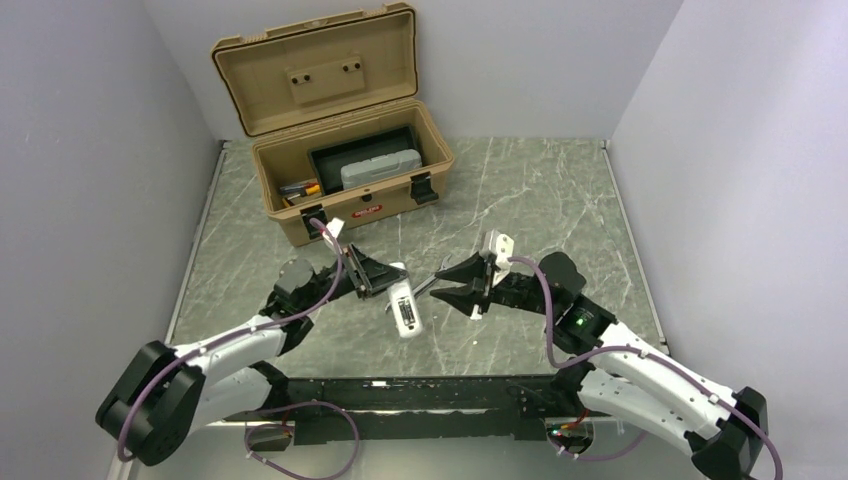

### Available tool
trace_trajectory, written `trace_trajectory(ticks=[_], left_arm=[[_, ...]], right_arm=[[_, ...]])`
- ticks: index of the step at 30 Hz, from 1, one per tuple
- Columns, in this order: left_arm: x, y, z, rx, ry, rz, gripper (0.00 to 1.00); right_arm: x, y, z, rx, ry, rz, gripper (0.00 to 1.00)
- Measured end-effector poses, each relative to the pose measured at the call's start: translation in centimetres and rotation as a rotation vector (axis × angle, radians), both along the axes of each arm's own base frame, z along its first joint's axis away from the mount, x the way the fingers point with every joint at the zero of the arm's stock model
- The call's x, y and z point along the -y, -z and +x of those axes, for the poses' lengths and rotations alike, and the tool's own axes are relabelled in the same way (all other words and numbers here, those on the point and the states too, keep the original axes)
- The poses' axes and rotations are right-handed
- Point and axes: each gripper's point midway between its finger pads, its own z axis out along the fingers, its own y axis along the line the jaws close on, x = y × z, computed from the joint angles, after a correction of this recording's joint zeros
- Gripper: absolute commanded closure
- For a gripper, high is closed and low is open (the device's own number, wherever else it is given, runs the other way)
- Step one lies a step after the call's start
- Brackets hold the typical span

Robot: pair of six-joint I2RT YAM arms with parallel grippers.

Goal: Load the batteries into the remote control

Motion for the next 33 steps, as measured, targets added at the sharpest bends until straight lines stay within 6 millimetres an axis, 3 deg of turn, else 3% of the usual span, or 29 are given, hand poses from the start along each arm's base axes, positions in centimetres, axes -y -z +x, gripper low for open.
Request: trace_trajectory(ticks=[4, 13, 20, 33], left_arm=[[-0.3, -1.0, -0.3, 0.009, -0.006, -0.003, 1.00], [-0.4, -0.7, -0.4, -0.015, -0.007, 0.008, 1.00], [-0.3, -0.4, -0.3, -0.024, -0.006, 0.013, 1.00], [-0.3, -0.4, -0.4, -0.023, -0.003, 0.012, 1.00]], right_arm=[[-0.6, -0.3, -1.0, 0.057, -0.086, -0.001, 0.49], [-2.0, 0.3, -3.6, 0.160, -0.292, -0.033, 0.68], [-3.4, 1.2, -4.9, 0.213, -0.399, -0.041, 0.56], [-4.6, 2.6, -6.6, 0.331, -0.556, -0.129, 0.57]])
